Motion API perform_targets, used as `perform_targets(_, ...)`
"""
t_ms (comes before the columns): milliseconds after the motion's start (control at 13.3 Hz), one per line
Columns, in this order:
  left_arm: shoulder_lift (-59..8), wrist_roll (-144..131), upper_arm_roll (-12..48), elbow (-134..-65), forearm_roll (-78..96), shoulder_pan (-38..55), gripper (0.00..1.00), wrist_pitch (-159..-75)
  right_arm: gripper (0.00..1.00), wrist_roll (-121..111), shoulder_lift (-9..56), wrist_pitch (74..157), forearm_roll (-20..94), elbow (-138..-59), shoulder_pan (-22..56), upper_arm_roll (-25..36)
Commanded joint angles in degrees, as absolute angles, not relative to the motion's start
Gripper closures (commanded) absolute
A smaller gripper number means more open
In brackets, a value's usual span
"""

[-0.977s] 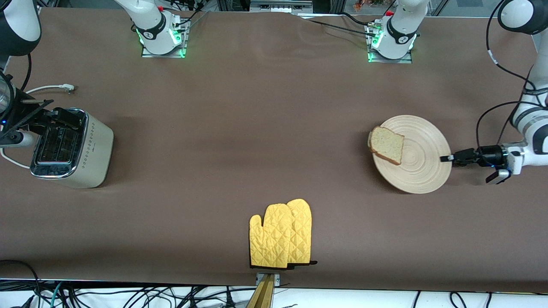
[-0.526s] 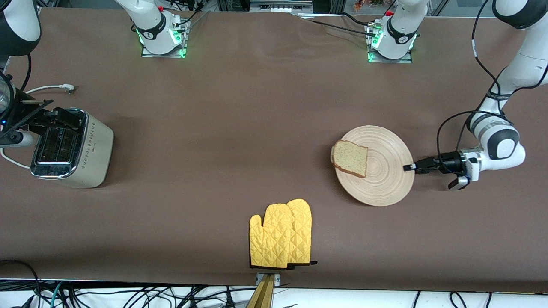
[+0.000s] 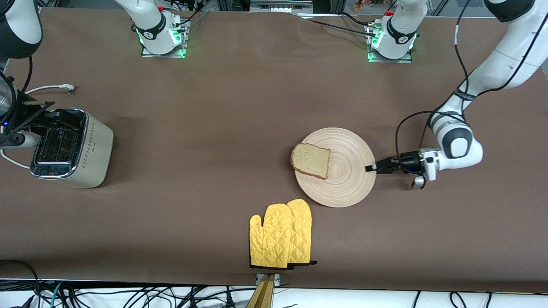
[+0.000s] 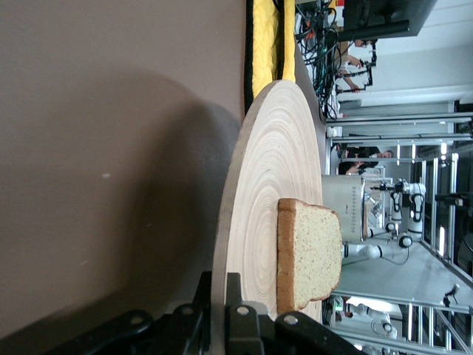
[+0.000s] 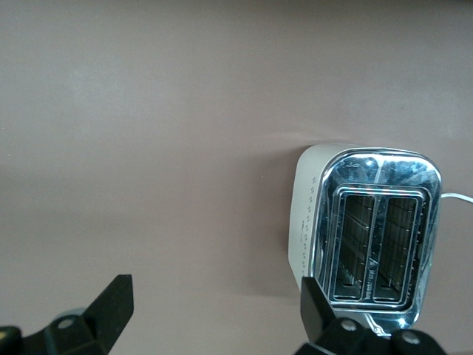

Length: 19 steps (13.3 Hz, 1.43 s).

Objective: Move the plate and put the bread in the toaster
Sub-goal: 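Slide the plate with the left gripper while the right gripper reaches out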

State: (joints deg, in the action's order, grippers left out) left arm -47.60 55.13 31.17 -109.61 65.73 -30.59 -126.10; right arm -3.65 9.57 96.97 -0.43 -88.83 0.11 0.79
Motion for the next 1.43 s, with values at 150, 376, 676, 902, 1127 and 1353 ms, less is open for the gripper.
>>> perform_targets(150, -45.35, 59.66, 34.26, -113.02, 78.8, -24.0, 1.0, -134.18, 0.0, -3.87, 11.77, 96.59, -0.44, -87.71, -0.09, 0.35)
perform_targets(376, -45.79, 69.85, 34.89, -114.08, 91.73, -20.14, 1.0, -137.28, 0.0, -3.78, 12.66, 96.24, -0.35, -87.8, -0.09, 0.35)
perform_targets(676, -46.23, 72.33, 34.8, -114.61, 92.37, -17.24, 1.0, -141.67, 0.0, -2.99, 14.06, 96.24, 1.22, -87.98, 0.53, 0.0)
perform_targets(902, -46.32, 72.33, 34.89, -114.61, 92.37, -16.26, 0.88, -143.35, 0.0, -2.9, 15.64, 96.59, 4.65, -88.24, 1.4, 0.0)
perform_targets(1127, -45.62, 72.16, 34.81, -114.7, 92.37, -17.14, 0.0, -143.35, 0.0, -2.12, 18.18, 98.6, 9.3, -88.07, 2.89, 0.0)
perform_targets(1353, -44.21, 71.54, 34.72, -115.4, 91.5, -19.59, 0.0, -143.26, 0.0, 4.55, 20.56, 101.5, 9.84, -88.07, 6.31, -0.09)
